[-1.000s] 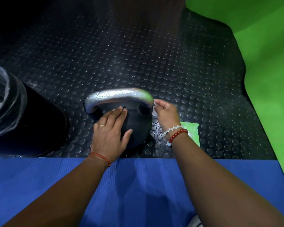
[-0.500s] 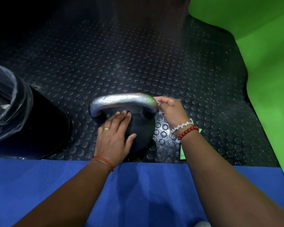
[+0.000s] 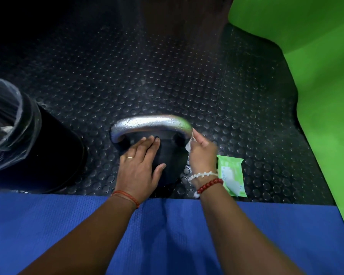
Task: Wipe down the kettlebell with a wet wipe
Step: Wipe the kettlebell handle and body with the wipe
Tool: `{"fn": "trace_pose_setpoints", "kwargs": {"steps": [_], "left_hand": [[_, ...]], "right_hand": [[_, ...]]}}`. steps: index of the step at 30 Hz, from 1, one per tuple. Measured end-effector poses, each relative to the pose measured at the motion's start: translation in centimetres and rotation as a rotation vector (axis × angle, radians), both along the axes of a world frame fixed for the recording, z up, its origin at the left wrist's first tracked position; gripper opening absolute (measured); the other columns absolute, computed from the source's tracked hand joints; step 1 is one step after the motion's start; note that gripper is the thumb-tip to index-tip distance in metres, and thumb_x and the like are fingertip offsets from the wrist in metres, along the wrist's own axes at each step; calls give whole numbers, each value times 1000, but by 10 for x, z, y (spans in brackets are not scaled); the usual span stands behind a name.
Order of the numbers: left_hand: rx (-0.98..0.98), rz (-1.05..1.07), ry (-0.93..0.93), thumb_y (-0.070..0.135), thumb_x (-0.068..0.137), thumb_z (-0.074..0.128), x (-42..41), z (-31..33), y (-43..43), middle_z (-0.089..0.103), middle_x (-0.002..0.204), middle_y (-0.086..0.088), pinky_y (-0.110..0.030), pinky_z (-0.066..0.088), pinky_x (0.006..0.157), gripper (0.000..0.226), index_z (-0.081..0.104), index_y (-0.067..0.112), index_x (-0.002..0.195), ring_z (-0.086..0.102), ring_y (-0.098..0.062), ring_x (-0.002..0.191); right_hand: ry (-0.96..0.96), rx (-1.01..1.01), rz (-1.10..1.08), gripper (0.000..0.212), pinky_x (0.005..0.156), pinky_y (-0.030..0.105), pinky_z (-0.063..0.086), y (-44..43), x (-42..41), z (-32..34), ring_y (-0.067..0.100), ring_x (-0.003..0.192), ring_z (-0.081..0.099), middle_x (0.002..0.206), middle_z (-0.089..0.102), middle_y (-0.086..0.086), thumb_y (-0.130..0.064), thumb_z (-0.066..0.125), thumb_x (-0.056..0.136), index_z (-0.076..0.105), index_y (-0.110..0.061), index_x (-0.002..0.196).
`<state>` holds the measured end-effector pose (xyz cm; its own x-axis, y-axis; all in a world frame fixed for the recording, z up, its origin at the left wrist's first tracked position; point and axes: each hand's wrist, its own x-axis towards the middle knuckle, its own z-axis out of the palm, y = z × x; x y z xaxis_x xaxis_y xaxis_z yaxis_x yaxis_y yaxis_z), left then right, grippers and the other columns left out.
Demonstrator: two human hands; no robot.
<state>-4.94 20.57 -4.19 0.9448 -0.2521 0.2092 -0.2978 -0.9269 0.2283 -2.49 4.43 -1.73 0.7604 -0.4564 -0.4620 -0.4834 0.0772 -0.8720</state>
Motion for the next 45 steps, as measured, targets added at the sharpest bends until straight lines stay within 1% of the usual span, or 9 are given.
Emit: {"fn": "trace_pose_setpoints", "kwargs": {"steps": [3,6,10,15,21,28,33,40,45], "left_hand": [[-11,-3,-9,47,85,47,1,-1,1,46,140,-1,-42,44,92,60,46,16,137,37,-21,129],[-13,-5,-5,48,85,46,1,-1,0,46,140,-1,-43,44,92,60,46,16,136,37,-21,129],[-12,-8,1,49,85,45,1,1,0,46,139,-1,-42,44,91,60,47,16,136,36,-19,128],[4,-8,8,50,85,44,2,2,2,48,139,-1,-42,45,91,61,46,16,136,36,-19,127],[2,-18,-2,50,85,44,3,1,3,48,138,-2,-42,44,89,62,46,16,136,37,-20,125],[-2,-23,-3,49,84,46,3,1,3,47,139,-2,-41,44,89,62,45,16,136,36,-19,126],[2,-21,1,50,85,45,3,1,4,47,139,-1,-41,44,90,62,45,16,137,36,-19,126],[-5,-24,-5,50,85,45,3,0,3,47,139,-1,-41,43,90,61,45,16,136,37,-19,127],[-1,-21,-9,50,85,46,2,-2,3,46,139,0,-41,44,90,61,46,17,136,37,-19,128]], "right_hand": [[-30,-20,-151,41,39,16,32,19,-9,-5,0,36,31,69,56,-11,-6,45,94,60,-37,115],[-28,-109,-246,24,41,15,35,23,-8,-7,-1,38,38,70,60,-6,-15,57,91,70,-24,109],[-36,-153,-251,16,67,23,52,26,-11,-1,11,75,64,91,70,-1,-18,65,86,72,-16,101],[-16,-86,-288,8,55,20,42,31,-8,10,6,60,55,69,59,-7,-13,69,83,61,-15,84],[-22,-17,-311,22,51,26,49,36,-5,18,18,57,58,69,65,9,-10,72,78,54,-17,67],[56,232,-379,18,71,40,59,33,-3,15,22,68,65,75,68,9,-5,71,77,57,-14,70],[76,353,-380,15,67,36,58,29,-1,22,25,74,66,84,69,16,-1,68,79,58,-11,76],[-3,20,-317,15,54,27,46,18,-4,23,14,57,54,65,60,0,-6,67,80,64,-18,71],[-45,-173,-264,18,55,22,48,11,-1,20,9,58,59,65,65,-9,-15,66,84,67,-27,70]]}}
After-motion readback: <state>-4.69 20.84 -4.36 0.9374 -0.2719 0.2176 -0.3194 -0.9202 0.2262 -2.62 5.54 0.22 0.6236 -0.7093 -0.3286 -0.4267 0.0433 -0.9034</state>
